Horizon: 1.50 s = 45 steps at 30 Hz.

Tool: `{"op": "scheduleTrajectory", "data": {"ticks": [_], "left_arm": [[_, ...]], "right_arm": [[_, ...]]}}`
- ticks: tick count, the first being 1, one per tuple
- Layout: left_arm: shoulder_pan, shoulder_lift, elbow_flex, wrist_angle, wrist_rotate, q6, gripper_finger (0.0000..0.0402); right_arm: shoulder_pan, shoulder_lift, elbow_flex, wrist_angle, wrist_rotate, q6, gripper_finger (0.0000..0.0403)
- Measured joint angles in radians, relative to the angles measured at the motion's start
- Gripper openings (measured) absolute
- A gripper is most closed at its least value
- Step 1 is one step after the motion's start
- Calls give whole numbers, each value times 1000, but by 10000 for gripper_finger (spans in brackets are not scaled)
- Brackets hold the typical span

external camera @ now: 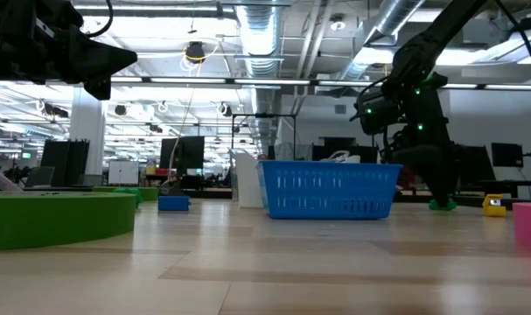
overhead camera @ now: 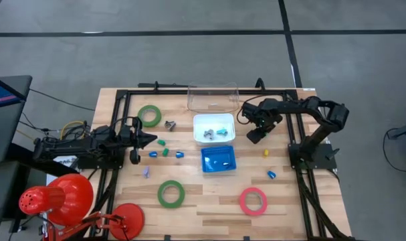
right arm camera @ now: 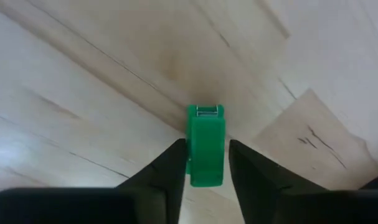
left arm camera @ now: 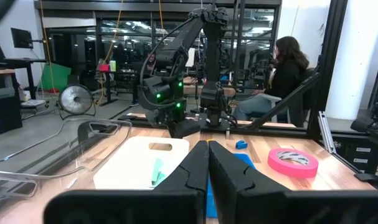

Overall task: Pick and place Stapler, Stapler remover, tape
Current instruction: Put the right green stapler into the blue bin

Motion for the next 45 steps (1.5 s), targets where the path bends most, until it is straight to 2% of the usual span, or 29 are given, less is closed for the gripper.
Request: {"op": "scheduleTrajectory", "data": {"ticks": [9, 19, 29, 37, 45], "left_arm": [[0, 0, 0, 2, 0, 0, 3], [0, 0, 0, 5, 0, 0, 3], [0, 0, 0, 5, 0, 0, 3], [0, 0, 0, 5, 0, 0, 3], [0, 0, 0, 5, 0, 0, 3]], "right_arm": [[0, -9, 0, 0, 0, -19, 70], [19, -185, 0, -22, -7, -26, 67], [174, -335, 24, -22, -39, -25, 67], [328, -341, 97, 17, -104, -15, 67], [441, -327, 164, 178, -106, -16, 67]]}}
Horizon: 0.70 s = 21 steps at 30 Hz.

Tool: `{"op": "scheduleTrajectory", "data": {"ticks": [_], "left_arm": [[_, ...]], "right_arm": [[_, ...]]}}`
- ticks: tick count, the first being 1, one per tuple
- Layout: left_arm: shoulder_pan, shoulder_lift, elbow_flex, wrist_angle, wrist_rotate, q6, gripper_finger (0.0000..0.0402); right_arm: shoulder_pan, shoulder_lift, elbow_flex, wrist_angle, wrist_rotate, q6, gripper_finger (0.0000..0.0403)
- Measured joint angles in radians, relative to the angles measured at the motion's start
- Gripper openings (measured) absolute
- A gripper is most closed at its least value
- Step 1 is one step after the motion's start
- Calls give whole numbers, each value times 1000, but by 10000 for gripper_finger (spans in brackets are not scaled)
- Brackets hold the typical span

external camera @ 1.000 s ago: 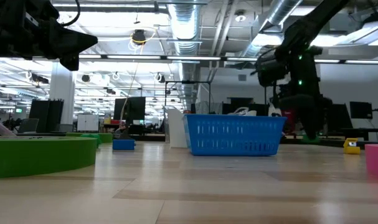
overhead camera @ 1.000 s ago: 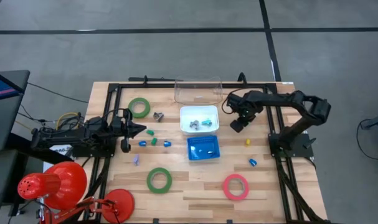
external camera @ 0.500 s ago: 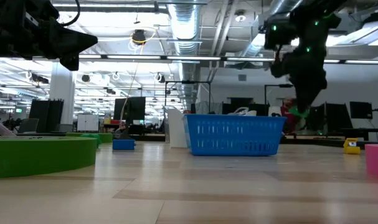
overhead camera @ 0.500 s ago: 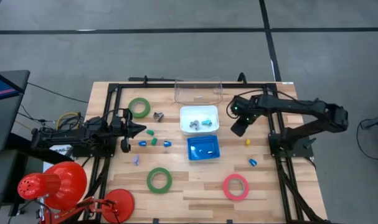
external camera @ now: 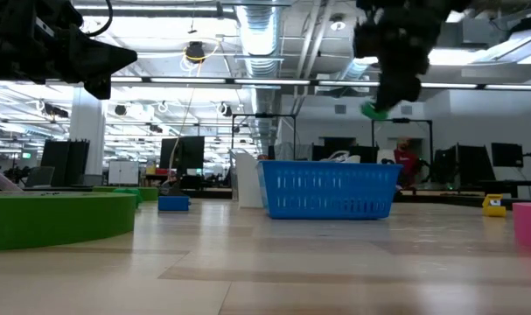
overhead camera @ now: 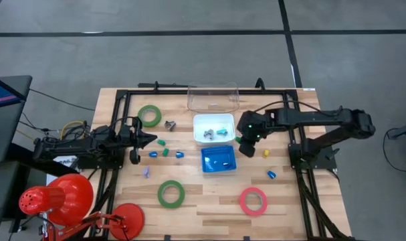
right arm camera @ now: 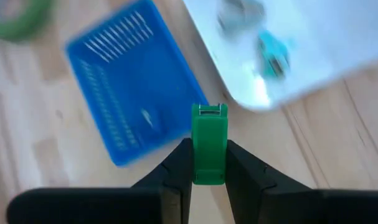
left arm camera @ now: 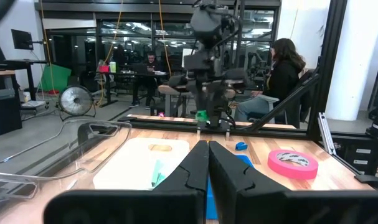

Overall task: Pick and place Stapler, Stapler remover, tape
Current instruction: Put the right green stapler into the blue bin

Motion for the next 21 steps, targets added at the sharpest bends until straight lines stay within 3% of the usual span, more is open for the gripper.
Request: {"op": "scheduleTrajectory", "data": {"ticks": [11, 21], "left_arm": [[0, 0, 0, 0, 0, 0, 3], [0, 12, 0, 12, 0, 0, 3]], "right_arm": [[106, 34, 4, 349, 0, -61, 67], [146, 179, 2, 417, -7, -62, 66]]}}
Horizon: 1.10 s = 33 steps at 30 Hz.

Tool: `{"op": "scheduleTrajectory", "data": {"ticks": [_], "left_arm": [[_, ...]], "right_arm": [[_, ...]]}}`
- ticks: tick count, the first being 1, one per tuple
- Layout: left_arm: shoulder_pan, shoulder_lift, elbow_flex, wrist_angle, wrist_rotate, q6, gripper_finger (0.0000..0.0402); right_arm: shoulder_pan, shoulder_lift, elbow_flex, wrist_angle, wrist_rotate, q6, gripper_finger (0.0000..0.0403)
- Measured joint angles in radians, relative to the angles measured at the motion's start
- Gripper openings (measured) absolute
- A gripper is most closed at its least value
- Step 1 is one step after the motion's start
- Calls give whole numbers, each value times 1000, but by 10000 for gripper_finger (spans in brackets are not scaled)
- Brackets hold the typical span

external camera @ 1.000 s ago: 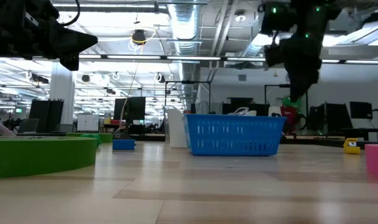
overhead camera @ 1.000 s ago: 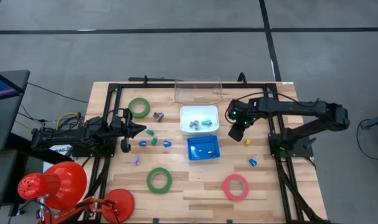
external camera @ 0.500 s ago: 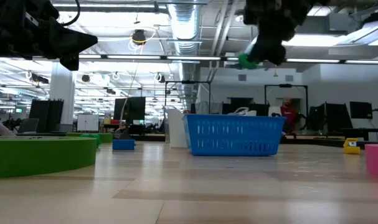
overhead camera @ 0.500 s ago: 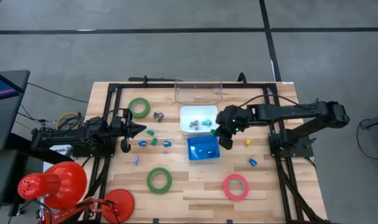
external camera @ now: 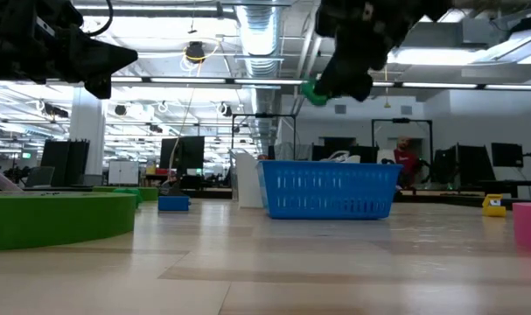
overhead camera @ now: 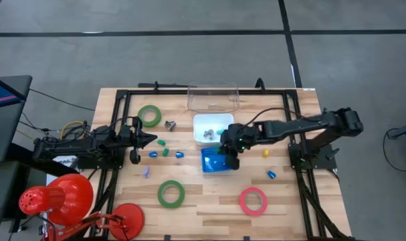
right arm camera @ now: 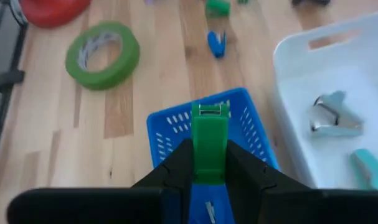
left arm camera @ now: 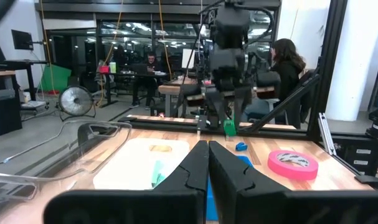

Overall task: Pick and place Stapler, Stapler remover, tape
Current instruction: Put the right green stapler into the blue bin, then put the yellow stapler into the blue bin

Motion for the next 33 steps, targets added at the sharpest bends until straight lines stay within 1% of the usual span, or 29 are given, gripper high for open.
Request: {"op": "scheduleTrajectory", "data": {"ticks": [9, 11, 14, 26, 29, 33], "left_arm": [[0, 3, 0, 4, 0, 0, 3], [0, 3, 0, 5, 0, 0, 3], [0, 5, 0, 6, 0, 0, 3], [0, 5, 0, 12, 0, 0, 3], [0, 5, 0, 13, 0, 0, 3], [0, 5, 0, 15, 0, 0, 3]], "right_arm": [[35, 173, 0, 4, -49, 3, 66], [42, 205, 0, 7, -69, 3, 66], [51, 241, -1, 6, -73, 11, 67], [36, 237, 0, 67, -71, 11, 102], [24, 237, 0, 84, -71, 11, 119], [11, 232, 0, 85, -71, 11, 154]]}}
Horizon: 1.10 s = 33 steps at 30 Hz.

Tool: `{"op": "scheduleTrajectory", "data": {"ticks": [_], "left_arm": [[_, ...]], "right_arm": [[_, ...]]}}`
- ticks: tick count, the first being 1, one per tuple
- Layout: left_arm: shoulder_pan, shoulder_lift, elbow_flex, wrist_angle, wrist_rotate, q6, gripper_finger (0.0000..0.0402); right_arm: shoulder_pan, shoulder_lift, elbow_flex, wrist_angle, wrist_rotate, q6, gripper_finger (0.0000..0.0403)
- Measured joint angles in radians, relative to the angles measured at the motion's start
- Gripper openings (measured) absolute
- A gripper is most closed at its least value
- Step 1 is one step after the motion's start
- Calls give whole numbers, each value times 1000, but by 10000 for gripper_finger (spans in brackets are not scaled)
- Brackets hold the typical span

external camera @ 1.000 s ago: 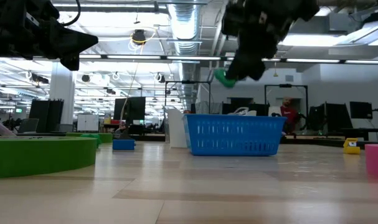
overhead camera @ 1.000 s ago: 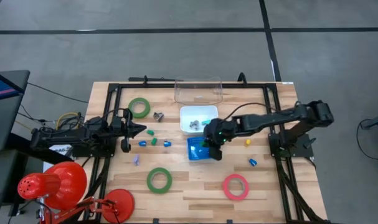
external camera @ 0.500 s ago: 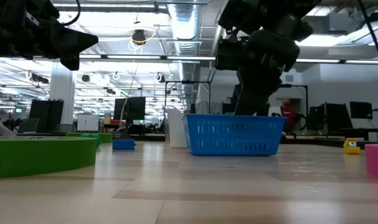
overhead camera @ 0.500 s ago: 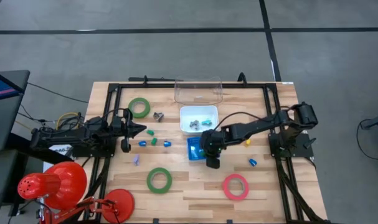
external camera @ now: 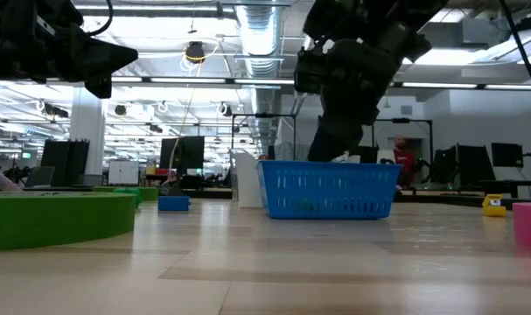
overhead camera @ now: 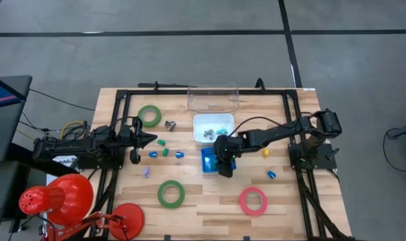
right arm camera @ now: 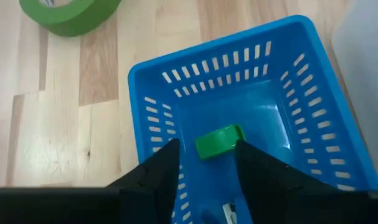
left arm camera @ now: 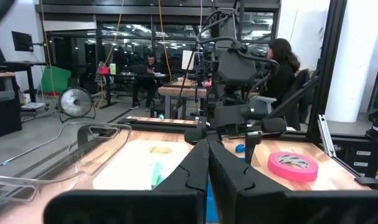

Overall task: Pick and place Stapler, Stapler remover, tape
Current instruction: Put the yellow stapler into the blue bin

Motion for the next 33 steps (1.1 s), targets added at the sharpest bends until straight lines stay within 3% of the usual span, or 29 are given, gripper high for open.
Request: {"op": "scheduleTrajectory", "data": {"ticks": [11, 24, 33], "left_arm": [[0, 1, 0, 8, 0, 0, 3], [0, 1, 0, 11, 0, 0, 3], [0, 1, 0, 13, 0, 0, 3]], "right_arm": [[-40, -174, 0, -91, 2, -8, 231], [-70, -335, -29, -461, 3, -3, 234], [-101, -345, -30, -773, 3, -10, 234]]}}
